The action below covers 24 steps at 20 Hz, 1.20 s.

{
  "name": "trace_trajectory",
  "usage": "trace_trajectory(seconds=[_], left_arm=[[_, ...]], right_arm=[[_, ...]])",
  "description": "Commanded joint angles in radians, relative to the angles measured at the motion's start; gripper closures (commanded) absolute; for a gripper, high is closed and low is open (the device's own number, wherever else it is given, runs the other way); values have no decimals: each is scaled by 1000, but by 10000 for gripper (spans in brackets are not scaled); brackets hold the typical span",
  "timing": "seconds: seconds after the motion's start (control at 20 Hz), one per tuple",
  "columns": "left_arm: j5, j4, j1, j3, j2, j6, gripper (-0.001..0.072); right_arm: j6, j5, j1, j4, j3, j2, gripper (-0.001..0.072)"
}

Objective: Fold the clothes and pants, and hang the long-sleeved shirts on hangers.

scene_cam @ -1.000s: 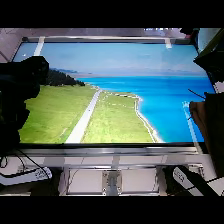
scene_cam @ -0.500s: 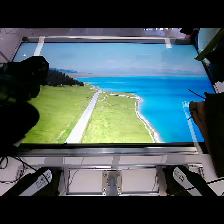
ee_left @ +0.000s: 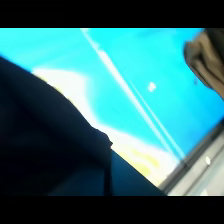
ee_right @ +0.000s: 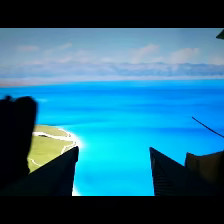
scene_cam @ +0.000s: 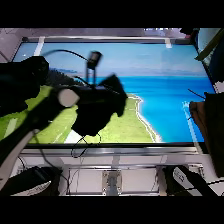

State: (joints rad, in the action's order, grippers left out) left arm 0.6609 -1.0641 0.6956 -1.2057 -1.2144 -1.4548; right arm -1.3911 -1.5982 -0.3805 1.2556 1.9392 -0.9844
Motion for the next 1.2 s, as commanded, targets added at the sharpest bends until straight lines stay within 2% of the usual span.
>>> trace_trajectory(seconds=[0.0,0.05,0.1,0.15,0.2,0.3,0.4,0.45,0.5,0.55,0.65,0.75,0.9,1.15], left_arm=[[-108,60,128,-11,-139,2,391],[-108,59,100,-19,-133,0,55],[-92,58,51,-28,-113,-14,3],[-66,54,-9,-30,-79,-16,4],[-14,31,-81,-30,-38,-16,4],[179,-64,-263,-27,51,-56,7],[394,-200,-444,15,124,-155,6],[458,-215,-507,74,153,-154,7],[464,-201,-554,168,184,-154,7],[411,-165,-578,267,206,-154,7],[211,-50,-585,436,214,-153,6],[50,147,-582,528,181,-81,6],[38,435,-578,537,79,141,6],[38,430,-579,517,-60,214,5]], right_arm=[[23,-116,0,67,9,-7,232],[22,-118,0,85,9,-6,233],[23,-117,0,88,9,-6,242],[23,-117,0,88,9,-7,274],[22,-117,0,85,2,-6,274],[20,-118,0,77,-32,-5,273],[19,-114,0,25,-99,-5,273],[16,-108,0,-14,-145,-5,273],[16,-93,1,-52,-192,-5,273],[16,-62,1,-97,-245,-5,273],[16,1,1,-167,-343,-5,273],[17,27,1,-202,-416,-5,273],[25,27,1,-201,-459,-6,273],[27,39,1,-201,-458,-5,273]])
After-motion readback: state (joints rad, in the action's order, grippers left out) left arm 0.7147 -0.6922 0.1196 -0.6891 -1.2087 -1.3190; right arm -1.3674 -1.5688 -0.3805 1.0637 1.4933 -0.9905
